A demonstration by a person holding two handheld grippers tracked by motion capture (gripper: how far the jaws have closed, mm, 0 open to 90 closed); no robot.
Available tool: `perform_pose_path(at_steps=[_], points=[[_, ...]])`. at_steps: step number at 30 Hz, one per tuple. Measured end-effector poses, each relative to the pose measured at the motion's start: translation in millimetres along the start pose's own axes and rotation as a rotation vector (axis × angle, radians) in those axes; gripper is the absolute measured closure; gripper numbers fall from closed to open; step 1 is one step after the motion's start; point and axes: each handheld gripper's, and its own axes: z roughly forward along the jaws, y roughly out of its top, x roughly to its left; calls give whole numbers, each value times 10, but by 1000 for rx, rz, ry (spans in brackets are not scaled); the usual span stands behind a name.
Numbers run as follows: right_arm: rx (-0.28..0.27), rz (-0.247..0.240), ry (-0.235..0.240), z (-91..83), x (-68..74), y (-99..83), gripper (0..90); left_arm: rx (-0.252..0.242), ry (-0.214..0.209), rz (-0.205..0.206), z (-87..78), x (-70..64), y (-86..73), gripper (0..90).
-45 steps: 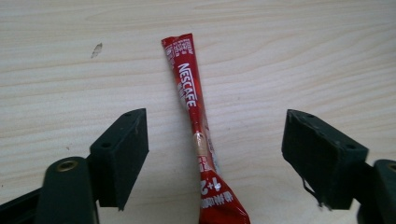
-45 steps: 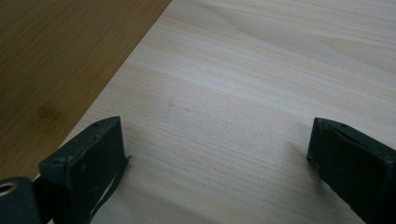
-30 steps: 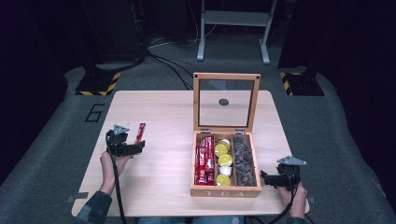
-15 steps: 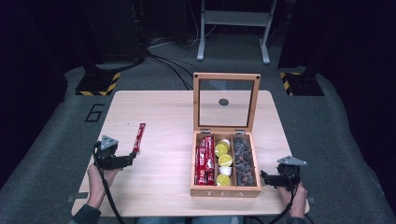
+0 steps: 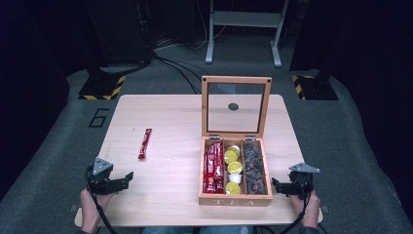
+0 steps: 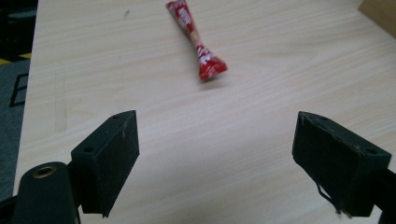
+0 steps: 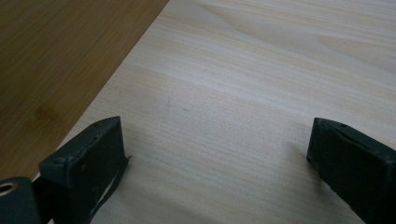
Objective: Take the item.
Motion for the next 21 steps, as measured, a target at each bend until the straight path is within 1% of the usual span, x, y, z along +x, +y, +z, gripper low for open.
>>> perform_pose_path(at_steps=[1,3,6,7,8,9,10,11,12,13,14,15,16,17,18,19,21], points=[[0,0,0,0,1,0,36,3,2,-11,12,19,-52,148],[0,0,0,0,0,0,36,11,20,-11,24,48,-124,145],[0,0,0,0,0,0,36,43,38,-22,62,106,-241,140],[0,0,0,0,0,0,36,34,51,-27,83,121,-283,137],[0,0,0,0,0,0,36,41,54,-30,89,138,-313,137],[0,0,0,0,0,0,36,50,68,-29,103,162,-349,136],[0,0,0,0,0,0,36,58,69,-26,101,172,-357,135],[0,0,0,0,0,0,35,50,72,-32,111,181,-378,135],[0,0,0,0,0,0,36,60,78,-36,110,186,-394,135],[0,0,0,0,0,0,35,62,86,-23,116,200,-403,135],[0,0,-1,3,1,0,34,57,91,-28,126,201,-416,135],[0,1,-1,3,0,1,34,66,96,-22,130,208,-426,135],[1,2,-1,3,1,2,34,69,98,-28,141,208,-434,135],[1,2,-1,4,0,2,34,71,100,-21,148,217,-442,135],[2,7,0,4,3,2,34,75,102,-27,159,216,-453,134],[0,13,0,7,8,4,33,64,105,-28,164,224,-463,129],[1,6,-2,10,5,6,31,58,97,-36,166,246,-476,128]])
